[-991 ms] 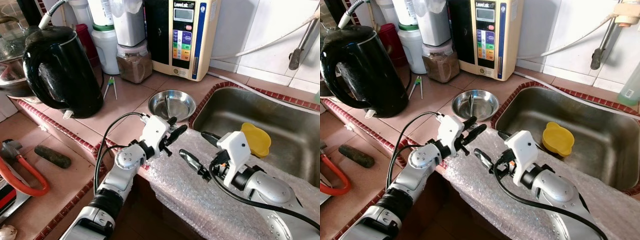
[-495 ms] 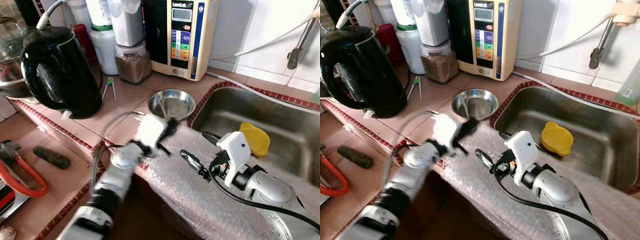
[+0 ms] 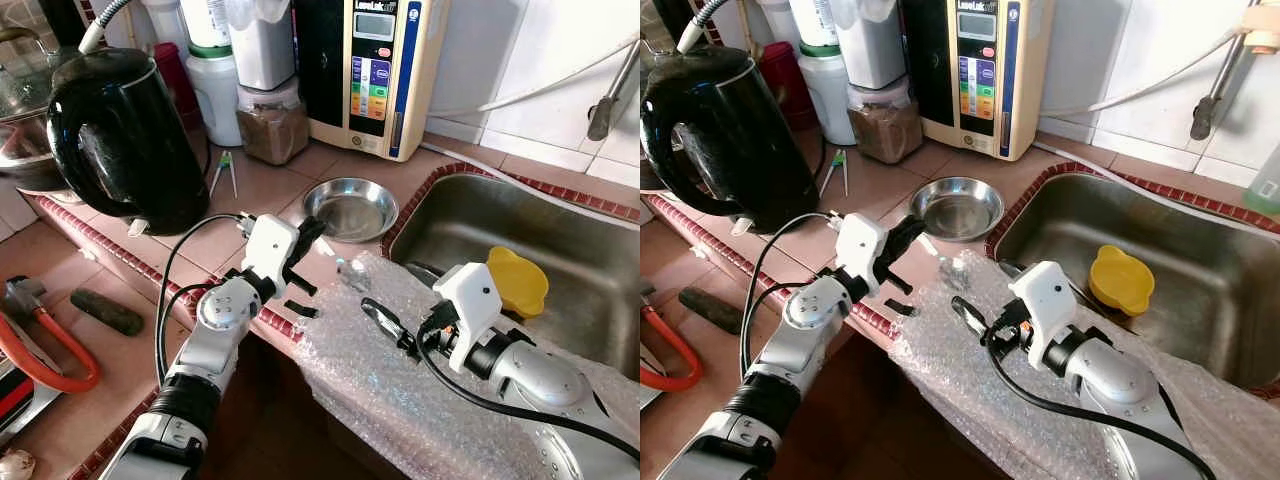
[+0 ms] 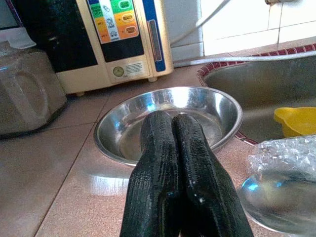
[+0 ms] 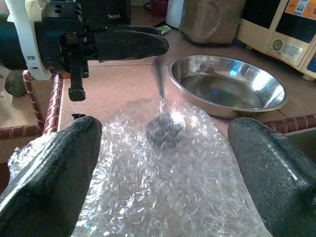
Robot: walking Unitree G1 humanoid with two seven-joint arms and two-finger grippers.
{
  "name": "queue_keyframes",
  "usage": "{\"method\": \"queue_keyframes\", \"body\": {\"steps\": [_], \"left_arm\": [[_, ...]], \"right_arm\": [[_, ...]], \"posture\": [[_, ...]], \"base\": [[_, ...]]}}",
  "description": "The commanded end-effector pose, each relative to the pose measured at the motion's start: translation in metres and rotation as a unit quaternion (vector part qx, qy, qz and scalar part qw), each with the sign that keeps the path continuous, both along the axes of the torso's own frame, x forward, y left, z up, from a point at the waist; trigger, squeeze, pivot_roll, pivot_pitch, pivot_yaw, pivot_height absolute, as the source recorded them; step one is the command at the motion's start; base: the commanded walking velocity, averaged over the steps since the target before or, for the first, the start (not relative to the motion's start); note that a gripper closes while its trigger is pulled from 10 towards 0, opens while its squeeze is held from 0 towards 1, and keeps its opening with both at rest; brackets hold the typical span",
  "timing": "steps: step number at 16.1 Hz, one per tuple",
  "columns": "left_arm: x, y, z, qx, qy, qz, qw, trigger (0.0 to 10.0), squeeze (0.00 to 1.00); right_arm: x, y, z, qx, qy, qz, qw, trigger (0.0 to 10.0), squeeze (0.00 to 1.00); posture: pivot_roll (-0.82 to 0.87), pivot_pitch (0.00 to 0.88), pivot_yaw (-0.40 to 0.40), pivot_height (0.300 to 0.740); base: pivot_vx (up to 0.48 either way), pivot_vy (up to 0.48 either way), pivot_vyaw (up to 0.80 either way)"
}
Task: Kitchen organization
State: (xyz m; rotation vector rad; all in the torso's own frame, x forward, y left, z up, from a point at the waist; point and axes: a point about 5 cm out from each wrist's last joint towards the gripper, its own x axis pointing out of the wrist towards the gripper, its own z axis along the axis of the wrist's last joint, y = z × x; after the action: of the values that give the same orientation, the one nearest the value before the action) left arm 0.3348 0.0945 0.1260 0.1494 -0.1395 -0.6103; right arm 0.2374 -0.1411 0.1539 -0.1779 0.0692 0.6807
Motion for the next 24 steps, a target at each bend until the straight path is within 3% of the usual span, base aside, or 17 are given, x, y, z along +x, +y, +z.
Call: {"method": "queue_keyframes", "body": {"steps": [1, 5, 6, 7, 8, 9, 10, 12, 16, 19, 20, 21, 23, 24], "left_arm": [[0.0, 0.006, 0.0, 0.003, 0.001, 0.009, 1.0, 0.0, 0.0], [0.001, 0.005, 0.001, 0.0, 0.005, 0.028, 1.0, 0.0, 0.0], [0.004, 0.007, 0.002, -0.02, 0.016, 0.048, 0.999, 3.3, 0.0], [0.005, 0.008, 0.003, -0.036, 0.025, 0.058, 0.997, 3.3, 0.0], [0.011, 0.013, 0.006, -0.079, 0.044, 0.091, 0.992, 10.0, 1.0], [0.02, 0.02, 0.008, -0.143, 0.096, 0.134, 0.976, 10.0, 1.0], [0.024, 0.024, 0.01, -0.174, 0.116, 0.155, 0.966, 10.0, 1.0], [0.029, 0.026, 0.013, -0.202, 0.142, 0.176, 0.953, 10.0, 1.0], [0.034, 0.016, 0.024, -0.222, 0.168, 0.178, 0.944, 10.0, 1.0], [0.038, 0.019, 0.036, -0.194, 0.149, 0.164, 0.956, 10.0, 1.0], [0.038, 0.024, 0.041, -0.153, 0.121, 0.156, 0.968, 10.0, 1.0], [0.038, 0.028, 0.042, -0.143, 0.116, 0.138, 0.973, 10.0, 1.0], [0.029, 0.035, 0.036, -0.062, 0.124, 0.036, 0.99, 10.0, 1.0], [0.026, 0.037, 0.033, -0.037, 0.126, 0.007, 0.991, 10.0, 1.0]], "right_arm": [[0.001, 0.002, -0.001, -0.005, 0.0, 0.003, 1.0, 10.0, 0.18], [0.001, 0.0, -0.003, -0.01, -0.001, -0.002, 1.0, 10.0, 0.18], [0.001, 0.0, -0.003, -0.011, -0.002, -0.003, 1.0, 10.0, 0.18], [0.001, 0.0, -0.003, -0.011, -0.002, -0.003, 1.0, 10.0, 0.18], [0.001, 0.001, -0.003, -0.011, -0.002, -0.003, 1.0, 10.0, 0.18], [0.0, 0.001, -0.005, -0.012, -0.001, -0.003, 1.0, 10.0, 0.18], [0.0, 0.002, -0.006, -0.013, -0.001, -0.003, 1.0, 10.0, 0.18], [0.0, 0.003, -0.007, -0.016, -0.001, -0.001, 1.0, 10.0, 0.18], [-0.001, 0.005, -0.009, -0.022, -0.002, 0.002, 1.0, 10.0, 0.17], [0.0, 0.006, -0.009, -0.022, -0.004, 0.0, 1.0, 10.0, 0.17], [-0.002, 0.005, -0.011, -0.025, -0.004, -0.001, 1.0, 10.0, 0.17], [-0.002, 0.005, -0.011, -0.025, -0.003, -0.002, 1.0, 10.0, 0.17], [-0.003, 0.006, -0.013, -0.026, -0.002, -0.002, 1.0, 10.0, 0.18], [-0.002, 0.007, -0.014, -0.027, -0.002, -0.001, 1.0, 10.0, 0.17]], "posture": [[-0.22, 0.013, 0.079, 0.74], [-0.22, 0.014, 0.081, 0.74], [-0.22, 0.014, 0.083, 0.74], [-0.22, 0.014, 0.083, 0.74], [-0.22, 0.013, 0.083, 0.74], [-0.22, 0.012, 0.084, 0.74], [-0.22, 0.013, 0.085, 0.74], [-0.22, 0.014, 0.087, 0.74], [-0.21, 0.014, 0.089, 0.74], [-0.21, 0.021, 0.095, 0.74], [-0.21, 0.026, 0.098, 0.74], [-0.21, 0.031, 0.101, 0.74], [-0.2, 0.035, 0.102, 0.74], [-0.2, 0.035, 0.102, 0.74]], "base": [[0.0, 0.0, 0.0], [0.0, 0.0, 0.0], [0.0, 0.0, 0.0], [0.0, 0.0, 0.0], [0.0, 0.0, 0.0], [0.0, 0.0, 0.0], [0.0, 0.0, 0.0], [0.0, 0.0, 0.0], [0.0, 0.0, 0.0], [0.0, 0.0, 0.0], [0.0, 0.0, 0.0], [0.0, 0.0, 0.0], [0.0, 0.0, 0.0], [0.0, 0.0, 0.0]]}}
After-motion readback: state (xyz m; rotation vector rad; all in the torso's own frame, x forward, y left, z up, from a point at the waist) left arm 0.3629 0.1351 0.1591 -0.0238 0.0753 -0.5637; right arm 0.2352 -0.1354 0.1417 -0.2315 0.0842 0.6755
